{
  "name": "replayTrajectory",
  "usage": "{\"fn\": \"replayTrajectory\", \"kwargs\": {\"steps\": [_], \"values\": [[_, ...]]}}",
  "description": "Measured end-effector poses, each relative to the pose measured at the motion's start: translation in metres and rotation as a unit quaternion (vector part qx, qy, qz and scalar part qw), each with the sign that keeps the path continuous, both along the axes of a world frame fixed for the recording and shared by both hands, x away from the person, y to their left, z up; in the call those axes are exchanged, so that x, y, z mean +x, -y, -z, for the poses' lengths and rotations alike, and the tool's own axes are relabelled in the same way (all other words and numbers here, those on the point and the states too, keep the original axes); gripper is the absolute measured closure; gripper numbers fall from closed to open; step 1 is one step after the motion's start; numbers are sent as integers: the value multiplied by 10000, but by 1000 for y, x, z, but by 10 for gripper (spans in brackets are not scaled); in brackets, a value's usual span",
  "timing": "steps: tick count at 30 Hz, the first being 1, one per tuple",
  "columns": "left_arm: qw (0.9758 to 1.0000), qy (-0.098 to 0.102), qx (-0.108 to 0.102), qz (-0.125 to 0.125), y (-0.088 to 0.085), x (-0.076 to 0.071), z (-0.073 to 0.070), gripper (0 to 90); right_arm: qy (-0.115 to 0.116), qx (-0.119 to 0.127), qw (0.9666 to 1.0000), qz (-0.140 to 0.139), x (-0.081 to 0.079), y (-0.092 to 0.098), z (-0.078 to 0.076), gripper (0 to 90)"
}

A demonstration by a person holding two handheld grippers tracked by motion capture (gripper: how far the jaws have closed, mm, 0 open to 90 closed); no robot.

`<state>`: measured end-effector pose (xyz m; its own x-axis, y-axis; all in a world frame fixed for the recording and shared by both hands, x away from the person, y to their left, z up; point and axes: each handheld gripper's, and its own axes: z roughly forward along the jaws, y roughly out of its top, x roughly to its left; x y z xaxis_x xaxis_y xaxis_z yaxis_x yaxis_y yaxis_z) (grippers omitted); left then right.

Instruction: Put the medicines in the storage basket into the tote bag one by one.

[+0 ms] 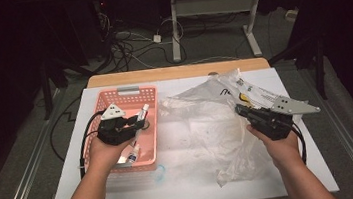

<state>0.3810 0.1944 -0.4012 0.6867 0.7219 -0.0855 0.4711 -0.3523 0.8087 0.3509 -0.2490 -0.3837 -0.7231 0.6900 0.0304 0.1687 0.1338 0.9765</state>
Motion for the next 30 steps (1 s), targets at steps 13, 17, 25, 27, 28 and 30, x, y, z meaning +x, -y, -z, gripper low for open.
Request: {"fn": "replayTrajectory", "kwargs": {"steps": [13,17,25,27,28,30], "values": [[9994,156,-293,103,9,-20,-13,679,32,34,10000,7,-1,0,-2,900],[9988,197,-405,172,12,-26,-17,679,38,26,10000,40,-1,1,-2,900],[9978,246,-513,343,29,-36,-18,678,63,41,9999,80,-2,4,-3,900],[9973,226,-564,406,34,-38,-17,678,52,87,9999,104,-3,4,-3,900],[9971,241,-568,437,37,-39,-17,679,80,52,9999,91,-4,5,-4,900],[9969,252,-574,480,43,-41,-16,678,89,47,9999,107,-6,5,-4,900]]}}
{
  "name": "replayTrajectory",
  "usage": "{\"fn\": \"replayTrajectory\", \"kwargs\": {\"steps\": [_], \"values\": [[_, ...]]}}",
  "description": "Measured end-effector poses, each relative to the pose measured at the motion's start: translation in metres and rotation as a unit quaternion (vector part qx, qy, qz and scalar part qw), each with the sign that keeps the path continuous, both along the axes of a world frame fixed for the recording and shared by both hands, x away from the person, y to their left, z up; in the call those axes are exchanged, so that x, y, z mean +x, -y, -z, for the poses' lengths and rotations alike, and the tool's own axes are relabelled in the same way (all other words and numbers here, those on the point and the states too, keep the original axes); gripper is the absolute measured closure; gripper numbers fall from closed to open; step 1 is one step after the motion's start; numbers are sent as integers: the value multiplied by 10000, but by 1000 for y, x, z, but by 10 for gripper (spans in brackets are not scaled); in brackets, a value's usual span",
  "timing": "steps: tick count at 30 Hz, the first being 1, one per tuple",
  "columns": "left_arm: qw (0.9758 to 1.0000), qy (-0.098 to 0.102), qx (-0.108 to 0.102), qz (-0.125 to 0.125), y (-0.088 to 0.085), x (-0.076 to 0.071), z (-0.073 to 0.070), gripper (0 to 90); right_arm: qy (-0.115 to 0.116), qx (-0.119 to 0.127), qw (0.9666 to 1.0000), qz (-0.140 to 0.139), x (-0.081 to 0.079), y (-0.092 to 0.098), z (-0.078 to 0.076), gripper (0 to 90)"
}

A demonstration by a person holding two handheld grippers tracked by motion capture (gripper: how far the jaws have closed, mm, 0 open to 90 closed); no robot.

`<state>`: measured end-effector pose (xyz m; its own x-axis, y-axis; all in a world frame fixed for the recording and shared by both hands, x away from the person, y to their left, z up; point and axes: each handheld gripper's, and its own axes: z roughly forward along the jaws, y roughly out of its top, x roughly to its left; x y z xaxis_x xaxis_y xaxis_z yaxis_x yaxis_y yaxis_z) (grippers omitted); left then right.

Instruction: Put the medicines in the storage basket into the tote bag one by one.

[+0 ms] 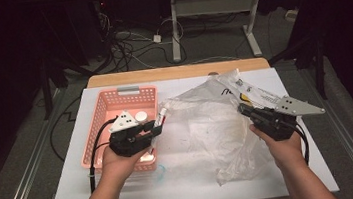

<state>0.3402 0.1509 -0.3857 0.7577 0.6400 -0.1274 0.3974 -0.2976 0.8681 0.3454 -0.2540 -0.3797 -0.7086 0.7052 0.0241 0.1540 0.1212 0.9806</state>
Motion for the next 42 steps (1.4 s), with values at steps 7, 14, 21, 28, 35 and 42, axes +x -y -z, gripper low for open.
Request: {"fn": "replayTrajectory", "kwargs": {"steps": [7,14,21,28,35,42], "values": [[9998,10,-19,213,26,-3,5,678,89,-29,9999,144,-3,4,0,900],[9988,89,-78,474,53,-8,7,679,108,-11,9997,220,-5,9,-1,900],[9973,53,-72,734,80,-11,14,678,126,30,9996,239,-6,11,-3,900],[9969,-29,48,783,104,5,19,679,155,81,9993,326,-12,13,-5,900],[9973,-46,83,728,119,24,20,679,242,79,9991,350,-22,17,-11,900],[9980,-80,171,609,124,40,22,679,304,-33,9994,161,-32,6,-14,900]]}}
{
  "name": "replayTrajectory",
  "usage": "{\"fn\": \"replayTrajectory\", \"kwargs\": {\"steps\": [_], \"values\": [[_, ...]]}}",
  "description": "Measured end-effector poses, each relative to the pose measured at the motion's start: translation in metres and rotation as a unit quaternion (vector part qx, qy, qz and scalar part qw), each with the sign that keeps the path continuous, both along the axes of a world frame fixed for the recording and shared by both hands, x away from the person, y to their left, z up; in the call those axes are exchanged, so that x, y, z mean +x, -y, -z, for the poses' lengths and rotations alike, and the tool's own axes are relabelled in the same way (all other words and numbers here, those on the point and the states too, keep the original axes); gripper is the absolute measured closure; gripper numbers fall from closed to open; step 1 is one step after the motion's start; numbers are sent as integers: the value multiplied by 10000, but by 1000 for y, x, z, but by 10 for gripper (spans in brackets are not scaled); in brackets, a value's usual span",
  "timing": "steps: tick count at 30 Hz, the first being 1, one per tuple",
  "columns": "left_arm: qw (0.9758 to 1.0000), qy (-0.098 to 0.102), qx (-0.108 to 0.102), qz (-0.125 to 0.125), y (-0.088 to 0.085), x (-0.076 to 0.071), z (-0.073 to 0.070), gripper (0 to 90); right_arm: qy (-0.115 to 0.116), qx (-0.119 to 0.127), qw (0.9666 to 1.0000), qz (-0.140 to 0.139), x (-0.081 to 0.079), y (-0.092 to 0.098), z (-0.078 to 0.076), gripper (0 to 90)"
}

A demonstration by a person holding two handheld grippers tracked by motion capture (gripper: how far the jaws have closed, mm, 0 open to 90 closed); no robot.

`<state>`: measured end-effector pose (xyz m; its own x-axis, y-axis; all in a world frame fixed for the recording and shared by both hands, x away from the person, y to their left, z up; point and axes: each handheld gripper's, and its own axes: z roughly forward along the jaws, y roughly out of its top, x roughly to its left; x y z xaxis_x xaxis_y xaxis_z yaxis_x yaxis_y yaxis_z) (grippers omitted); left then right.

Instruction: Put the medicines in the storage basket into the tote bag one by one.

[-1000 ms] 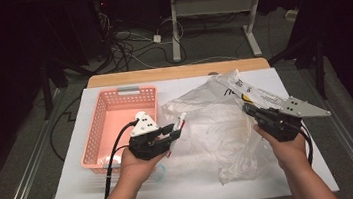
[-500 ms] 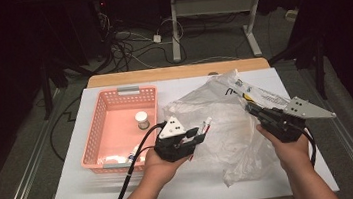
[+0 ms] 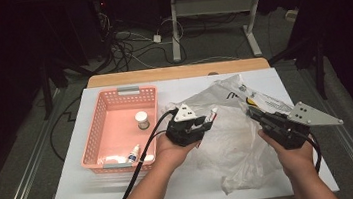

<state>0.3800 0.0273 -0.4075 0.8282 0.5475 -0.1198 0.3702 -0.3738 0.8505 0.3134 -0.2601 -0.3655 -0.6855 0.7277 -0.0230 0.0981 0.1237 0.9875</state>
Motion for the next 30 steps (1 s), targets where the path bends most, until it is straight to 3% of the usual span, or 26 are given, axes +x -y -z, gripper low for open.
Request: {"fn": "replayTrajectory", "kwargs": {"steps": [14,30], "values": [[9999,15,86,88,15,-2,9,678,-72,-33,9999,-83,8,-5,4,900],[9990,0,440,54,60,5,44,676,-127,31,9998,-140,15,-8,9,900]]}}
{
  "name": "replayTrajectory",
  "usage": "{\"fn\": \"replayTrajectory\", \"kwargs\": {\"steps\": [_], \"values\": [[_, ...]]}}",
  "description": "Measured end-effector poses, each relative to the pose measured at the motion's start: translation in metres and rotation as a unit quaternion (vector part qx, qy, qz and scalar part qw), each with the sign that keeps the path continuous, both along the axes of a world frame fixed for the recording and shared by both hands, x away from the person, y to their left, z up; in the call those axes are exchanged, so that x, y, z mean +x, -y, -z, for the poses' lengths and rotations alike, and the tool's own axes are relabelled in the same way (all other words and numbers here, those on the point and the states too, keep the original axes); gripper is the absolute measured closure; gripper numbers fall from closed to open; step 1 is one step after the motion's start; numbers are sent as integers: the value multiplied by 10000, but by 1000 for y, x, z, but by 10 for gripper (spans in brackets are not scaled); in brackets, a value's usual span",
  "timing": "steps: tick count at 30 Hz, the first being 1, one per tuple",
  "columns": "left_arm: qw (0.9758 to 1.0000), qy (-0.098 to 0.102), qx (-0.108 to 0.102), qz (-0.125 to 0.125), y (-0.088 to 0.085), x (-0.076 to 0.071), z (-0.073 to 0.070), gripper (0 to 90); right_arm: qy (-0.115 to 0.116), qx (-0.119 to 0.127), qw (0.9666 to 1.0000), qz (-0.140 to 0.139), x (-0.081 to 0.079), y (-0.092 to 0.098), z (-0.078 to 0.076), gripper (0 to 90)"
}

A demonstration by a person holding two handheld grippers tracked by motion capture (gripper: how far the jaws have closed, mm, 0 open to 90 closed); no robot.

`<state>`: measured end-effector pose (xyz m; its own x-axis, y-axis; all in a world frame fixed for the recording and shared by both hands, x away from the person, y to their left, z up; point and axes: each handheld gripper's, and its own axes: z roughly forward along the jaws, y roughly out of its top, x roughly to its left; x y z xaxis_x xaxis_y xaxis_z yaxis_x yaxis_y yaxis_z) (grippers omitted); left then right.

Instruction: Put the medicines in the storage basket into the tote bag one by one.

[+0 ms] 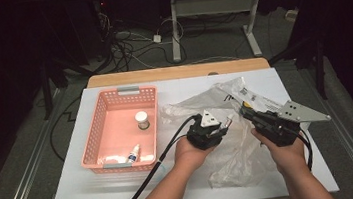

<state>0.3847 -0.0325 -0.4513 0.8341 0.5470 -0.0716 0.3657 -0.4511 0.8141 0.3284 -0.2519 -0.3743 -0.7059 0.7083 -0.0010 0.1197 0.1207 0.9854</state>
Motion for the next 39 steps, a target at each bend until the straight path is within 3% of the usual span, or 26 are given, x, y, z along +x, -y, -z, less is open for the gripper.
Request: {"fn": "replayTrajectory", "kwargs": {"steps": [6,8,14,17,28,39], "values": [[9998,18,211,44,15,4,16,675,-14,18,10000,16,1,2,0,900],[9998,35,170,-28,19,5,19,675,-17,17,10000,18,1,3,0,900],[9999,-6,137,81,24,8,21,673,-53,16,10000,27,3,5,2,900],[10000,-36,17,39,23,6,18,598,-33,-20,10000,-1,3,5,3,900],[9992,-172,-349,41,-11,-15,10,406,-86,-40,10000,-17,2,6,4,900],[9990,-284,-336,14,-40,-36,7,168,-102,-121,9999,-21,1,5,5,900]]}}
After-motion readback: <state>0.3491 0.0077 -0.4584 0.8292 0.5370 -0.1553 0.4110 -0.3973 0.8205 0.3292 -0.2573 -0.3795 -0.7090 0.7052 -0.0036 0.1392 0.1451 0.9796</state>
